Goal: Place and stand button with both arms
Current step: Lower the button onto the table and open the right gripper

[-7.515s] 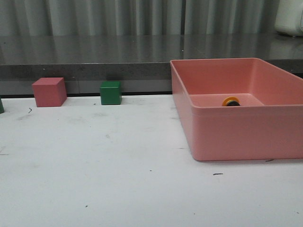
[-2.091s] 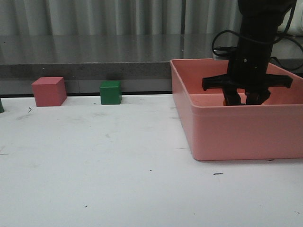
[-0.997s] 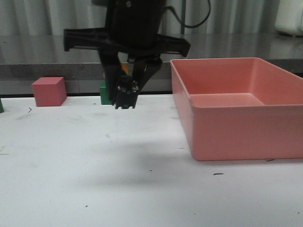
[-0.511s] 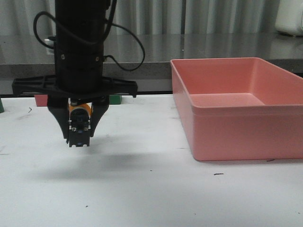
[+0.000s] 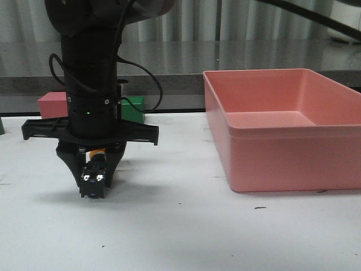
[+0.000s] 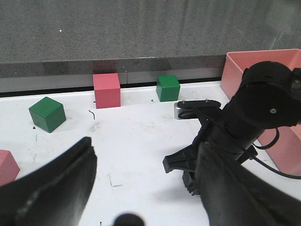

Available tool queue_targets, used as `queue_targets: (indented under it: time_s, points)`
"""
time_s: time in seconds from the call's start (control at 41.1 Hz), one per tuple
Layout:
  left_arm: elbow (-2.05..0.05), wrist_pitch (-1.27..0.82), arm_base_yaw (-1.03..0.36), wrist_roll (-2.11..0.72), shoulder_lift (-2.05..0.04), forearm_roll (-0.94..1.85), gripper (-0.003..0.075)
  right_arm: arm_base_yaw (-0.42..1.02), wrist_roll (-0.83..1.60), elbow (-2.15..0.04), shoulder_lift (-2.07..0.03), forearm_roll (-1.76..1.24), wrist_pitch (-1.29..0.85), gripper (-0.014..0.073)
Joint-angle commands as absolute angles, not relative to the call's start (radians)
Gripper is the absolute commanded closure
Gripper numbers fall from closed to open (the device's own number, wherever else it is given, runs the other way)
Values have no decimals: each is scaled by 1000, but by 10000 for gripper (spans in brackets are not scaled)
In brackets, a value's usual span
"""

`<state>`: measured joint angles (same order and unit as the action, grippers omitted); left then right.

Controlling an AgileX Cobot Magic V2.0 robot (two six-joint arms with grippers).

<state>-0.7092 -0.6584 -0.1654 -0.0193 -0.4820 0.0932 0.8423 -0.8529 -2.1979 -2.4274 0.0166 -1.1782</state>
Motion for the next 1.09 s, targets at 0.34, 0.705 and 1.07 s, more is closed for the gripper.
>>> queue_targets:
  time_s: [0.34,0.705,1.07]
  points:
    - [-741,-577,-172,-10,-495,107,281,841,-868,-2234,-2359,27,-1123,144]
    - [-741,-577,-172,-10,-495,107,281,841,-693,-2296,-2291,86,-1231,144]
    - [-741,-577,-172,-10,-495,107,281,841,-362,-2283,-2133,128,-1340,146]
